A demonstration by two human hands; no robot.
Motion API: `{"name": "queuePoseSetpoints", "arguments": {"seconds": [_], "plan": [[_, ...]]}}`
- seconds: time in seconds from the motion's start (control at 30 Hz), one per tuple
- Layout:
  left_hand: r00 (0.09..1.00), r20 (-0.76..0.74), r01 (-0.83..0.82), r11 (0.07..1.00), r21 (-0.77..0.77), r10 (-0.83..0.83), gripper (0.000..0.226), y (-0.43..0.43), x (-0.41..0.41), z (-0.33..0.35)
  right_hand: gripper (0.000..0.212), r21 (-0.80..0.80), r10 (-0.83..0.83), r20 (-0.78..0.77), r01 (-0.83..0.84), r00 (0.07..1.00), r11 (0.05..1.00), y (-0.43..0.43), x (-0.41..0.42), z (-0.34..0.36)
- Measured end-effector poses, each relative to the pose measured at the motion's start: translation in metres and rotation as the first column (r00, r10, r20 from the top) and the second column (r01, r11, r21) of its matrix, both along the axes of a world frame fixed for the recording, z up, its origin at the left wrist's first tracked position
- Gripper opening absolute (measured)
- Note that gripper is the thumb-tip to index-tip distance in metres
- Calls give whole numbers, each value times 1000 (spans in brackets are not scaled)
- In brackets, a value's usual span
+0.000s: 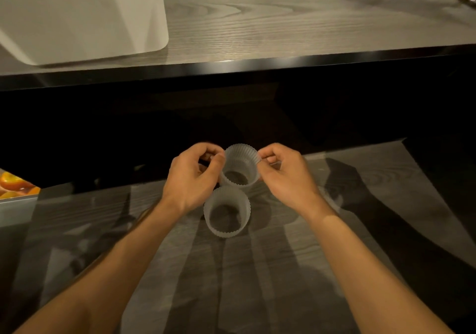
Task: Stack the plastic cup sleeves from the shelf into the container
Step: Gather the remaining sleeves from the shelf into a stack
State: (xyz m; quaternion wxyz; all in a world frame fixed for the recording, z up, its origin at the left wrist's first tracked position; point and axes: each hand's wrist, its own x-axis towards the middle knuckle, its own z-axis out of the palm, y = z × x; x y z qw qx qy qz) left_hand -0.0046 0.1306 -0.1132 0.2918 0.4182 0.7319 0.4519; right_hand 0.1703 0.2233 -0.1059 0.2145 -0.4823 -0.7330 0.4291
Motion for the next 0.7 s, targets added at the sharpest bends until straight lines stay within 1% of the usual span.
{"name": "queuePoseSetpoints", "arguments": {"seconds": [0.1,0.17,0.2,0.3,0.4,0.5,0.6,0.7], "plan": [[996,-72,42,989,-144,-53,11,1,-3,-8,24,-62,73,92,-67,993,996,-2,-1,-15],[998,-51,38,983,-181,-48,14,3,-5,-10,29,-127,81,80,-71,993,989,-3,-3,-18],[998,-37,37,983,-180,-44,15,4,-6,-8,29,-132,75,64,-66,995,989,-3,-4,-17],[999,3,37,991,-130,-37,16,4,-7,10,27,-70,29,-3,-29,1000,997,-5,-5,2],[993,97,67,998,-21,-64,20,-1,-7,40,27,0,-6,-64,6,998,1000,-5,-3,32],[991,90,93,994,54,-98,18,-16,-7,67,24,-12,10,-140,-12,990,1000,-16,5,64],[990,88,100,990,103,-109,16,-36,-6,81,22,-16,65,-146,-68,987,998,-38,13,84],[988,114,90,990,105,-102,17,-56,-5,78,17,-59,96,-128,-104,987,993,-62,17,82]]}}
